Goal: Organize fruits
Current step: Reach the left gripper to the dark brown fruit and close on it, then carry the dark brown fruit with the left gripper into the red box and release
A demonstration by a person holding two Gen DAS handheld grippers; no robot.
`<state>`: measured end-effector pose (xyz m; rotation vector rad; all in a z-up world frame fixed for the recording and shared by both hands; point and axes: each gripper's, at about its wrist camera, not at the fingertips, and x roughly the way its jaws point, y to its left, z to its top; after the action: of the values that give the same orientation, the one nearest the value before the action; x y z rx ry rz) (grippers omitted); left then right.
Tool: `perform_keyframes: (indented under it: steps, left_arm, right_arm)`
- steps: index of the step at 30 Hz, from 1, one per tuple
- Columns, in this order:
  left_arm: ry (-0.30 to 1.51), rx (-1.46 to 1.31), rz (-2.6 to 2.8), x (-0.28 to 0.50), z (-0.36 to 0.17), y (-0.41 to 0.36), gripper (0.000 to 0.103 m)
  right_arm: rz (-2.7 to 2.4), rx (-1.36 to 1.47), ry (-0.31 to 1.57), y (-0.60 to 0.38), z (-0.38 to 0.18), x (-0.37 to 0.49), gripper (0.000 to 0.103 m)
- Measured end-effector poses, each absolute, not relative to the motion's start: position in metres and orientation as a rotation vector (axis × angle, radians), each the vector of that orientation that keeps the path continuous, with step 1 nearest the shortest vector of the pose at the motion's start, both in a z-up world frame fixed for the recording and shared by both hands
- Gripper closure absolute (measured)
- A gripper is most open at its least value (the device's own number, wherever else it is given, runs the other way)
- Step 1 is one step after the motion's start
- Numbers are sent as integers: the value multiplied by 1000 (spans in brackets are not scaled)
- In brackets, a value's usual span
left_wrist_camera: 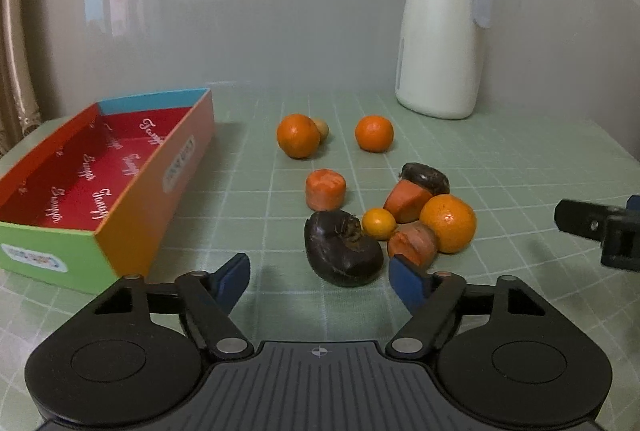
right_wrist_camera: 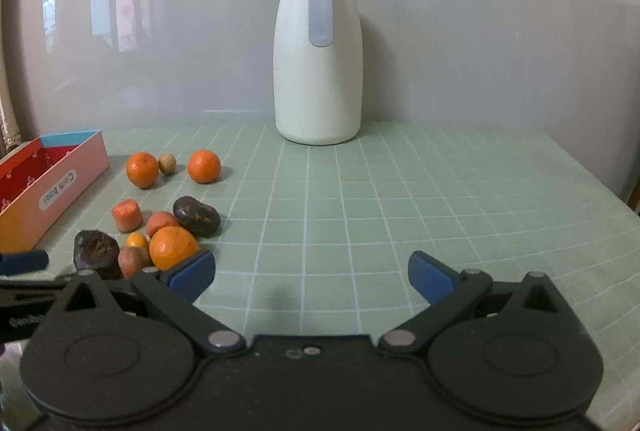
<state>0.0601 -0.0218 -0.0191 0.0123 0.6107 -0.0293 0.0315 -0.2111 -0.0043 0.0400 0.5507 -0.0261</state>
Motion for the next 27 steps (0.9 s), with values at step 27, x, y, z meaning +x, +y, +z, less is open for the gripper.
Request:
perform_keyframes:
  steps: [27]
  left_arm:
    - [516,-19,-7,63,4,-4,58]
  right_arm:
    - [-57,47,560,-213,-12,54,0]
